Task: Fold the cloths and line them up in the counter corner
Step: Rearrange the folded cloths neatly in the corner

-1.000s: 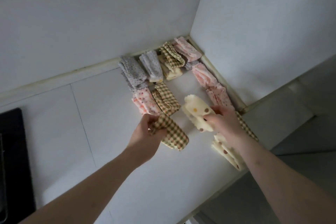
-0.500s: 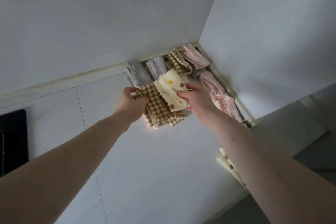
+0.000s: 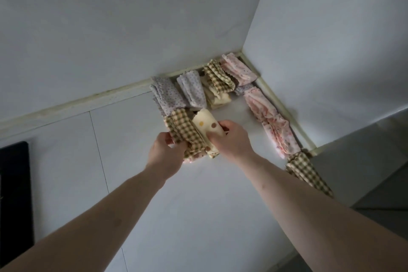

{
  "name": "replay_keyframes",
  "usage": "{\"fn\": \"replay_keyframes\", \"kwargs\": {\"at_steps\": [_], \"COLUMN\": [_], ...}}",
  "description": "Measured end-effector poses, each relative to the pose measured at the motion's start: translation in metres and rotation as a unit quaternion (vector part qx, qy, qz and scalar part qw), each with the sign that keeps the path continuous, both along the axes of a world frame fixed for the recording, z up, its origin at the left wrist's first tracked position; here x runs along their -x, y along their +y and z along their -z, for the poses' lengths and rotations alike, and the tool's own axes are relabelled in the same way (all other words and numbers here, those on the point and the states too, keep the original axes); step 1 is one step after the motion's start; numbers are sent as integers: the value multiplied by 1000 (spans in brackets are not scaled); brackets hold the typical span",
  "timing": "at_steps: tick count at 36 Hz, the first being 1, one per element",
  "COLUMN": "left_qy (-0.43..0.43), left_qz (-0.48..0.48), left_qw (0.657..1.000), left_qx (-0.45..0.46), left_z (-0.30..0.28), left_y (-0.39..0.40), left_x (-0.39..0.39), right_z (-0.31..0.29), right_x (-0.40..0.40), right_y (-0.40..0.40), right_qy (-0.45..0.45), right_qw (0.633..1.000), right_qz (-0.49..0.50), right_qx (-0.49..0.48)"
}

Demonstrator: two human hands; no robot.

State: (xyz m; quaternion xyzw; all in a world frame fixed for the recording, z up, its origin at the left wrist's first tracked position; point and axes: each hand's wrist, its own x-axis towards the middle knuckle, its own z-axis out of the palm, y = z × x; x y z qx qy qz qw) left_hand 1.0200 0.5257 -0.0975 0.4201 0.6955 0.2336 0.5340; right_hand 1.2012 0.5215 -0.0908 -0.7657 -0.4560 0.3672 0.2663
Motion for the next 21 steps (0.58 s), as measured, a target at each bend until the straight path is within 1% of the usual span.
{"fn": "replay_keyframes", "kwargs": {"at_steps": [3,6,8,10,14,16,18,20,21], "left_qy": [11,14,36,74,135,134,123,105,98], "left_qz": [4,10,16,17,35,58,85,131,163], "left_qw": [1000,1000,999,995,968,956,949,949,950], "left_qx": [-2,-6,-24,-64,-210,-254,-277,-268,-248], "left_z": [-5,-8,-12,-16,-32,-42,-49,-53,-53], "left_y": [4,3,-1,-7,-18,-24,-31,-43,-49], "left_x": [-3,0,2,4,2,-5,-17,-32,-39], "right_z": [1,1,-6,-9,-13,-16,-21,-26,-28], "right_x": [2,-1,-5,-12,-26,-35,-46,-61,-70], "right_y": [2,2,-3,-9,-23,-31,-39,-48,-53], "right_qy": [-51,-42,-27,-24,-14,-9,-32,-77,-98], "right_qw": [998,999,999,999,999,998,996,990,987], "right_qz": [-21,-4,12,18,28,53,80,103,114], "right_qx": [2,6,14,11,-6,-22,-40,-52,-54]}}
